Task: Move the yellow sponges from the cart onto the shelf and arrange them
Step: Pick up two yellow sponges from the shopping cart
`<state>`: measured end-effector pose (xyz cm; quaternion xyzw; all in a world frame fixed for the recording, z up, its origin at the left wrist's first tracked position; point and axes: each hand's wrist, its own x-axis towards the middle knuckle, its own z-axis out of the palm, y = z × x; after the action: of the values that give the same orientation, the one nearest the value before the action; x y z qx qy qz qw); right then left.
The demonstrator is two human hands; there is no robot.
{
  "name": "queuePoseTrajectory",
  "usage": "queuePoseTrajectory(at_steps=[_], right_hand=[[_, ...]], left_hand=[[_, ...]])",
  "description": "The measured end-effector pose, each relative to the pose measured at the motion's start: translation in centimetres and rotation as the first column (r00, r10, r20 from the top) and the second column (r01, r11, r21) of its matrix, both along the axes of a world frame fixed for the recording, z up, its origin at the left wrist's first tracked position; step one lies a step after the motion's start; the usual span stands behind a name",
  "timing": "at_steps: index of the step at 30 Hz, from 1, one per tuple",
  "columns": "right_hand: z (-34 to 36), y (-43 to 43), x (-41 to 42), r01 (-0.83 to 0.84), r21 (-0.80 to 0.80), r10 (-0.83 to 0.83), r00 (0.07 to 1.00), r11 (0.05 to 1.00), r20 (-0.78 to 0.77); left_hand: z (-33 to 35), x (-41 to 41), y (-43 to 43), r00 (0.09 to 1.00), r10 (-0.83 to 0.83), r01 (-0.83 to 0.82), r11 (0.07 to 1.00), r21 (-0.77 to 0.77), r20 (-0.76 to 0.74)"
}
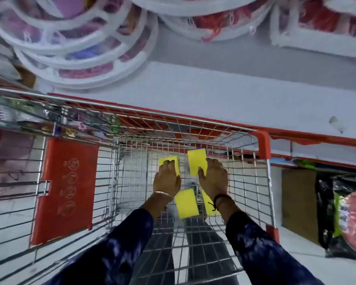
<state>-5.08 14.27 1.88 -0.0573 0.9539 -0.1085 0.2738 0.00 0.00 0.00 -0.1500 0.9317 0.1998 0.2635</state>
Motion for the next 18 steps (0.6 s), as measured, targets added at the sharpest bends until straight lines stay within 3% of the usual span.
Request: queuePoseTrajectory(at_steps=[6,10,18], right_hand=[[-5.0,-1.1,-2.5,0.094,0.058,-0.1,0.99,0.994,0.096],[-7.6,-2.5,-3.2,0.134,0.059,-0.141,0.981,0.989,0.131],[-8.8,-1.8,-2.9,0.16,0.073,-0.165,0.984,0.984,0.064]], left_hand=[[-4.8,-2.0,-0.7,0.944,0.265,-0.268,0.963,-0.007,0.196],[-7.3,-2.5,-0.8,0.895,0.387,-0.408,0.911,0.056,0.223],[-8.8,-2.8,-0.9,0.897,0.413,-0.428,0.9,0.08,0.158]])
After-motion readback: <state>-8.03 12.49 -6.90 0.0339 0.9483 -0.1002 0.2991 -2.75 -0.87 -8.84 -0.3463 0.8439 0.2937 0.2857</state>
